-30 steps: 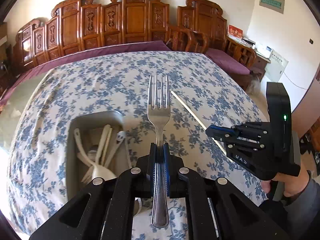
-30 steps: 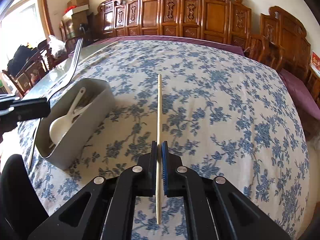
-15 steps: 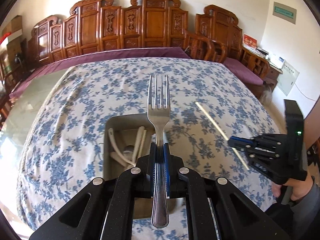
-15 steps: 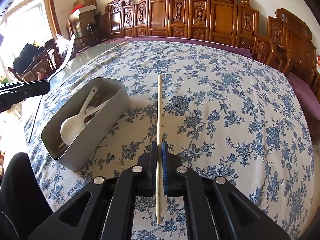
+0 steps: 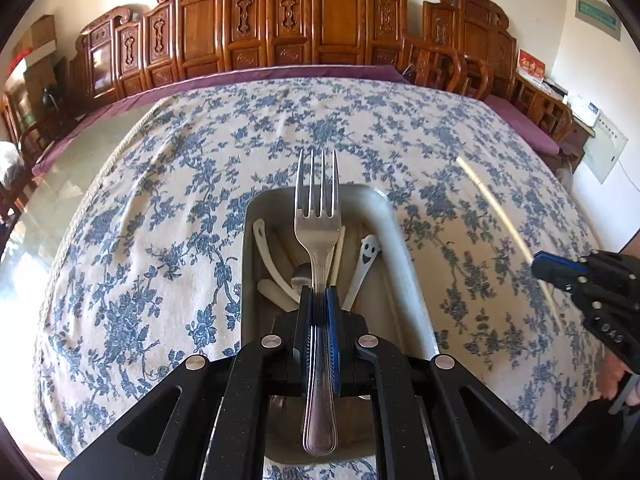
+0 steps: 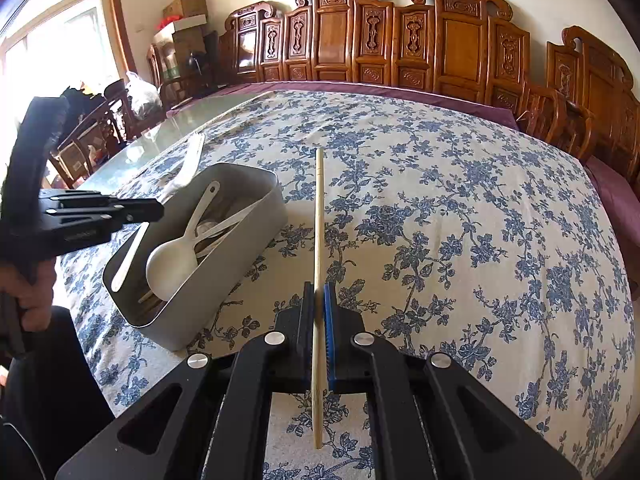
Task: Organize utensils
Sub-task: 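Carry the steel fork into the grey tray and open the left tool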
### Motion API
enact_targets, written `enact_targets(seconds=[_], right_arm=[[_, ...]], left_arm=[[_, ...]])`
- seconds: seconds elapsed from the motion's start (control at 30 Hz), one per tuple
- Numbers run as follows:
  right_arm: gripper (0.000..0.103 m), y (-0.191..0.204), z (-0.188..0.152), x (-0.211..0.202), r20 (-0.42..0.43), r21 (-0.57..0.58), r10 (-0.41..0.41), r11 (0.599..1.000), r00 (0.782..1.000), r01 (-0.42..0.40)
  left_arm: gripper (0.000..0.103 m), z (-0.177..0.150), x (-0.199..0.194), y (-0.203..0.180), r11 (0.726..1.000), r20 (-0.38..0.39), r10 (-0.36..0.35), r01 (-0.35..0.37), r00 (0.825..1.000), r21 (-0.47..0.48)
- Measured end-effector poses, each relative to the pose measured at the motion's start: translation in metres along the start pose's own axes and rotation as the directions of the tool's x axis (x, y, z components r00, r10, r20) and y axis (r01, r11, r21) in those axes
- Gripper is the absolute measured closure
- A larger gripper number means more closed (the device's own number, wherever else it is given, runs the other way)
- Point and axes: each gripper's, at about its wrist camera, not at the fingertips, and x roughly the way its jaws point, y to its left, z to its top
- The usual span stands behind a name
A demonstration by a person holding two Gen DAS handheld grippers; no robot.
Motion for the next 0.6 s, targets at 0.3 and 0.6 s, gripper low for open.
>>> enact_targets(seconds=[0.3, 0.6], right_arm=[[0.097, 0.001, 0.001, -0.001, 0.006, 0.003, 0.011, 1.000, 1.000, -0.011], [0.097, 0.008, 0.002, 0.002, 0.002, -0.005, 0.023, 1.000, 1.000, -0.023]], left_arm=[[0.097, -0.006, 0.030, 0.006, 1.000, -0.058, 0.008, -0.009, 0.998, -0.021], [0.097, -0.003, 0.036, 0.001, 1.000, -0.094, 0.020, -0.020, 0.995, 0.002]])
